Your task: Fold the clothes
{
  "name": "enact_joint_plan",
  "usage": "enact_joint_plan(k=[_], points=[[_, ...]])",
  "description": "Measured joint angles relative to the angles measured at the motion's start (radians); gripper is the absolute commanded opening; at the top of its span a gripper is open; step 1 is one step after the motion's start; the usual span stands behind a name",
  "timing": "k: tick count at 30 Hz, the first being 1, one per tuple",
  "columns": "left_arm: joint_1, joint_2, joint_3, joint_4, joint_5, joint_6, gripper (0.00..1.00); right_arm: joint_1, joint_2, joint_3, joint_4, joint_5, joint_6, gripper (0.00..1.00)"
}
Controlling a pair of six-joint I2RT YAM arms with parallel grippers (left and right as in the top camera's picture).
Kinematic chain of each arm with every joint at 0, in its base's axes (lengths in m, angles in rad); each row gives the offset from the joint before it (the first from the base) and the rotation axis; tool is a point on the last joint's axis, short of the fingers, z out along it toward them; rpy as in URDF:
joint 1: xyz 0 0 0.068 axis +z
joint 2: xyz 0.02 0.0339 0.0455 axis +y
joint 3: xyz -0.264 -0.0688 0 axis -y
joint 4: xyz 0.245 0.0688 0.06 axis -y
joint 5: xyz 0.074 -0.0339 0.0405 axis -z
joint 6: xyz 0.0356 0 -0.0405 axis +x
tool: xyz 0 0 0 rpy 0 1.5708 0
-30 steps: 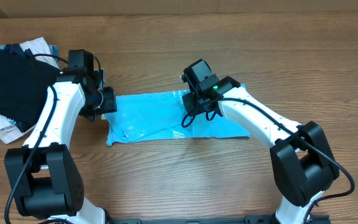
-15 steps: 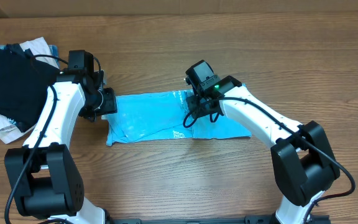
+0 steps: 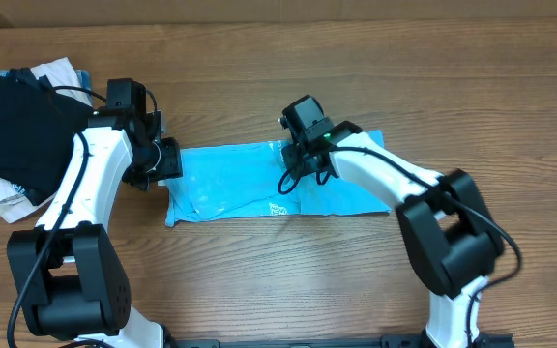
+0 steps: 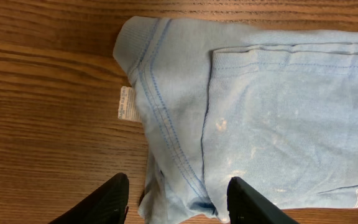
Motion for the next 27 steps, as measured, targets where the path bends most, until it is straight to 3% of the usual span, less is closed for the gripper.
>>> enact_joint_plan(k=[4, 9, 15, 19, 27], points=[[0.0, 0.0, 0.0, 0.0, 0.0, 0.0, 0.55, 0.0, 0.016, 0.01, 0.029, 0.003, -0.019, 0.61], [0.0, 0.0, 0.0, -0.001, 0.0, 0.0, 0.55, 0.001, 0.023, 0.018, 0.042, 0.02, -0.026, 0.66], [0.0, 0.0, 0.0, -0.008, 0.0, 0.0, 0.61, 0.0, 0.036, 0.092, -0.076, 0.034, -0.029, 0.85], [0.0, 0.0, 0.0, -0.009, 0.0, -0.001, 0.7, 0.0, 0.028, 0.2, -0.222, 0.06, -0.027, 0.88], [0.0, 0.0, -0.01, -0.007, -0.012, 0.0, 0.72, 0.0, -0.162, 0.286, -0.358, 0.082, -0.026, 0.89]])
